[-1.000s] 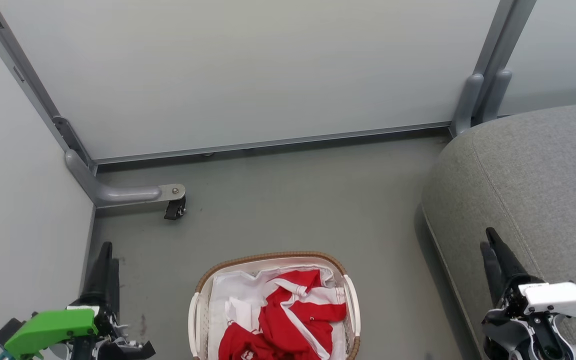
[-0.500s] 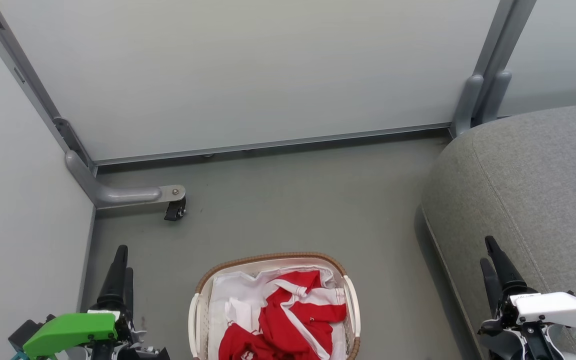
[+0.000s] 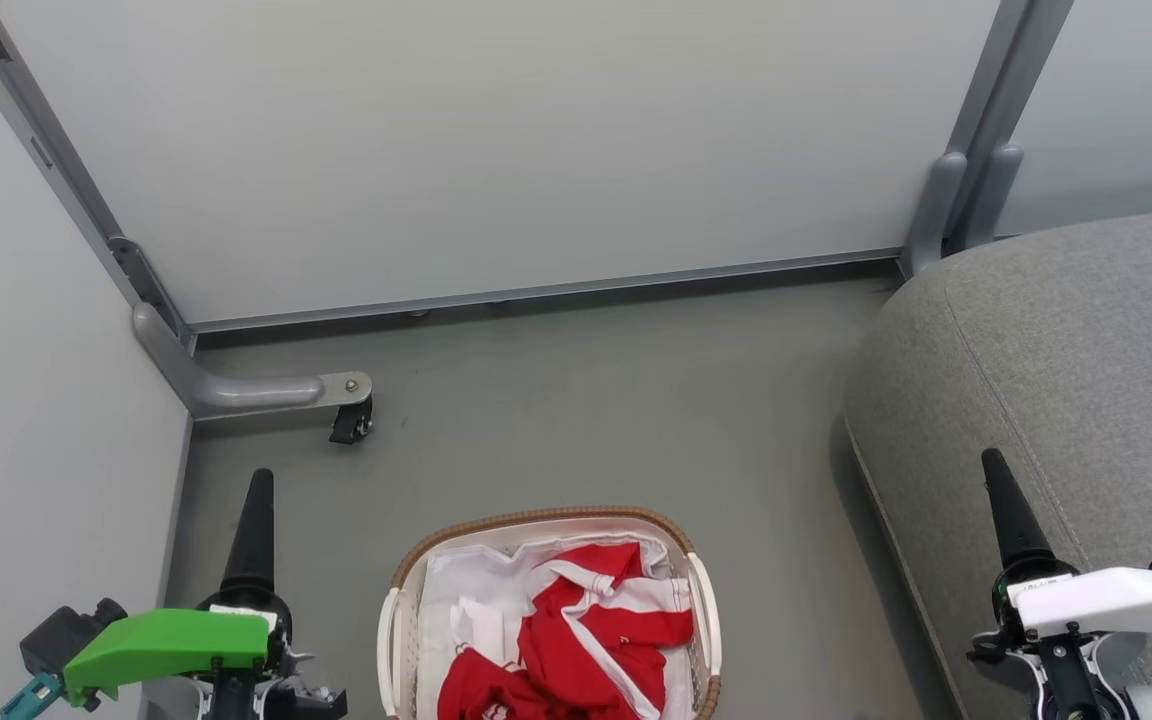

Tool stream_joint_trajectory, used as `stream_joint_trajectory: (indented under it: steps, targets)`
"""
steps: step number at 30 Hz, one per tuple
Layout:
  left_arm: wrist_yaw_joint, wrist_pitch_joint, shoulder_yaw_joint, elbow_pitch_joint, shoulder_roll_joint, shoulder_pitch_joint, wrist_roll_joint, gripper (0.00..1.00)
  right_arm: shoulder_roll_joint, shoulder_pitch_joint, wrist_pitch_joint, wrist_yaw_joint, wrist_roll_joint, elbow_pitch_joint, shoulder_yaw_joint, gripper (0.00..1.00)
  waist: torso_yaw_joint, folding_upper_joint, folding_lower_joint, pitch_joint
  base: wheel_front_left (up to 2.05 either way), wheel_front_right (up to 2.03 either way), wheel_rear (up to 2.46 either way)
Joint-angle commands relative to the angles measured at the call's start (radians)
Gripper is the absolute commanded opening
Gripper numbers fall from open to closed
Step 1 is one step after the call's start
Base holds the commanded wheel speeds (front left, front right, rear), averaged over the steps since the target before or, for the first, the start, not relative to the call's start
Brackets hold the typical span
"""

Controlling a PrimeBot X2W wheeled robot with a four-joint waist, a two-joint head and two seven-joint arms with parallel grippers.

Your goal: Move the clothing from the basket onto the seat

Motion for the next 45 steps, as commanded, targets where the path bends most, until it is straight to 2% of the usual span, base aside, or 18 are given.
stream_joint_trajectory:
  steps: [1,15,26,45]
  targets:
    - [-0.005,-0.012,-0.008,-0.024,0.006,-0.013,0.041,1.0,-0.01,0.001,-0.013,0.0,-0.055,-0.031,0.003,1.0,0.0,0.0,0.0,0.0,0.0,0.0,0.0]
    - [-0.004,-0.062,-0.037,-0.048,0.007,0.007,0.313,1.0,-0.012,0.029,-0.063,0.0,-0.335,-0.089,0.03,1.0,0.002,0.0,0.0,-0.007,0.0,0.0,0.0]
    - [0.0,-0.096,-0.046,-0.044,0.008,0.037,0.504,1.0,-0.013,0.051,-0.098,0.0,-0.501,-0.101,0.038,1.0,0.002,0.0,0.0,-0.011,0.0,0.0,0.0]
    - [0.002,-0.148,-0.077,0.006,0.01,0.059,0.742,1.0,-0.016,0.075,-0.15,0.0,-0.727,-0.096,0.048,1.0,0.0,0.0,0.0,-0.013,0.0,0.0,0.0]
